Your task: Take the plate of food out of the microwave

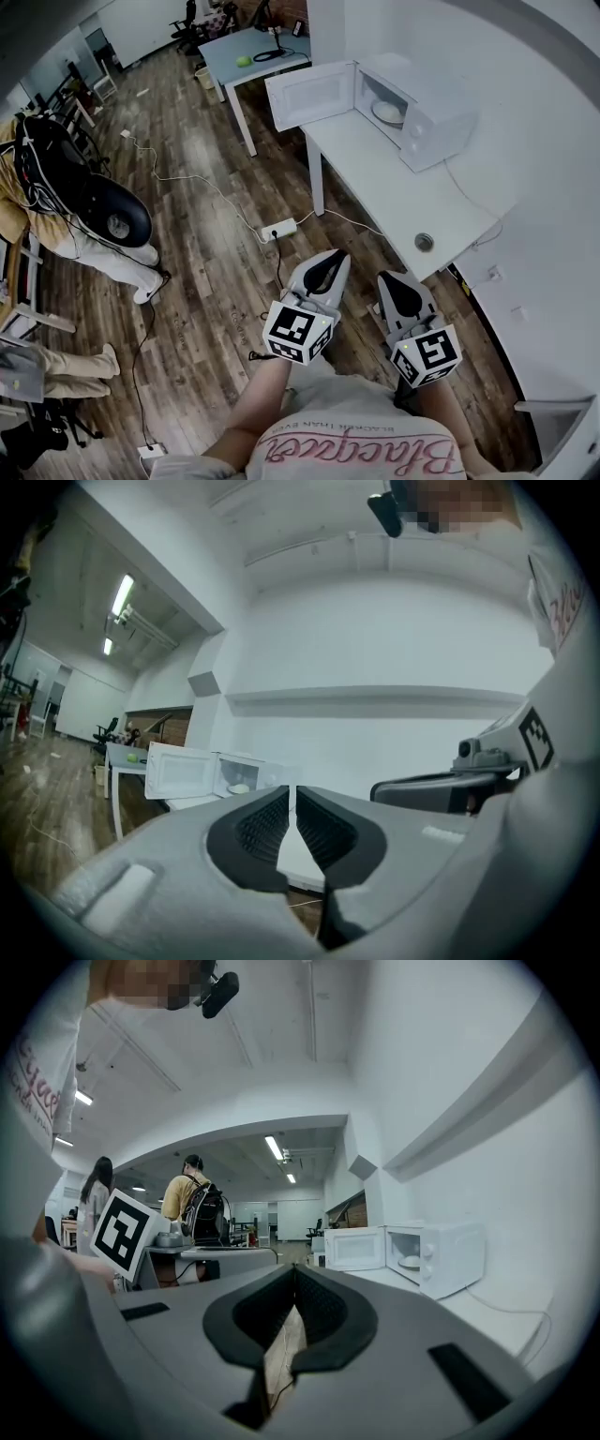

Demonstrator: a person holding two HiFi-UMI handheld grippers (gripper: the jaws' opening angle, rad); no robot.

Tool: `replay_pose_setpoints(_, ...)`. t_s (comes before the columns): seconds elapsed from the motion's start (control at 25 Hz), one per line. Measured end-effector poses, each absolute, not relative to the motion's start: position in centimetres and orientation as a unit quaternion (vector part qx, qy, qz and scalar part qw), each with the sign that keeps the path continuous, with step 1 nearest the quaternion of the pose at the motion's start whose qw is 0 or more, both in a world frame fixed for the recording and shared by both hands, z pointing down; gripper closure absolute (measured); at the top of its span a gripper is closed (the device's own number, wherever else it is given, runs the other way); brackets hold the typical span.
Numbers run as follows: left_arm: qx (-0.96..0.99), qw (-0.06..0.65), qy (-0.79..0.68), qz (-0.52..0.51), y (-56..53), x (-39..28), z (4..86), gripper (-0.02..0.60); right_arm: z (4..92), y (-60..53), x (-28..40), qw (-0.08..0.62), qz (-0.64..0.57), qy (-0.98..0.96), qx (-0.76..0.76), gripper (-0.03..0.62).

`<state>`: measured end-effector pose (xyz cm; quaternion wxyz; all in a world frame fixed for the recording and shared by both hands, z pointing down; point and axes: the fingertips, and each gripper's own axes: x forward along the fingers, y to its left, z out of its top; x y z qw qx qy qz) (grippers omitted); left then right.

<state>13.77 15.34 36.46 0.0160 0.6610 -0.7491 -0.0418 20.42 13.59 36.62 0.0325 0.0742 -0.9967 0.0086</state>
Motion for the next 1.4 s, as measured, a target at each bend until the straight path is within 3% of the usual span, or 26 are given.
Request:
replay_pose_setpoints(0.28, 0.682, 0.079, -0.725, -0.044, 14.4, 10.2, 36.9, 0.574, 37.0, 13.1, 16.4, 0.038, 0.019, -0.996, 0.076, 0.582)
replay_pose_setpoints(0.84, 0.705, 0.069, -0.706, -0.001, 12.7, 2.3, 36.5, 0.574, 37.0, 10.5, 7.1, 0.082, 0.078, -0.988, 0.102, 0.58)
replay_pose_setpoints(1.12, 0.717, 0.02, -0.696, -0.017, 12.4, -0.4, 35.0, 0.574, 36.3, 10.0, 4.4, 0.066, 0.063, -0.989, 0.113, 0.582)
replay_pose_setpoints(1.4, 0.708, 0.024, -0.705, -0.028, 11.7, -2.5, 35.3, 0.575, 36.1, 9.5, 2.9, 0.058, 0.07, -0.988, 0.125, 0.582)
